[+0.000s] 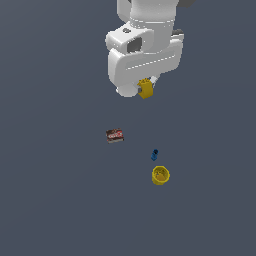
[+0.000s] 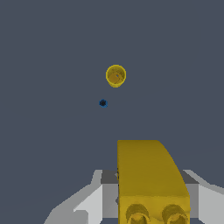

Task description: Pick up a designated object from a clutter of objects.

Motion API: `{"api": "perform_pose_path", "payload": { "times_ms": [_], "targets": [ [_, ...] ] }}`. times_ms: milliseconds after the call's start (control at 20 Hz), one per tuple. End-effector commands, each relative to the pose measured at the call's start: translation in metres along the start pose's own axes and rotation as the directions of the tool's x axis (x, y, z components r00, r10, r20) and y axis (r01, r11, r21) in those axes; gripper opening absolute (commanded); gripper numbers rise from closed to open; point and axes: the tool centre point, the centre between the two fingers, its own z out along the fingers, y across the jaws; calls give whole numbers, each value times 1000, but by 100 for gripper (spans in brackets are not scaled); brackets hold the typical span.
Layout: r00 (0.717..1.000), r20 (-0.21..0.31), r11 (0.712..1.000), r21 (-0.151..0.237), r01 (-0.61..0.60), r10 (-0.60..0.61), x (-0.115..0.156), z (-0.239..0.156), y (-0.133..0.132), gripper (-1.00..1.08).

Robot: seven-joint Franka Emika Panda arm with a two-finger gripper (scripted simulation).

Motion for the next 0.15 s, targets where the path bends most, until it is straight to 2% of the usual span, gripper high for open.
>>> {"api": "perform_pose_path", "payload": {
  "times_ms": [0, 100],
  "targets": [
    [1000, 1, 1000, 0, -1, 1, 1, -5, -3, -100],
    [1000, 0, 1000, 1, -1, 1, 2, -5, -3, -100]
  ]
}}
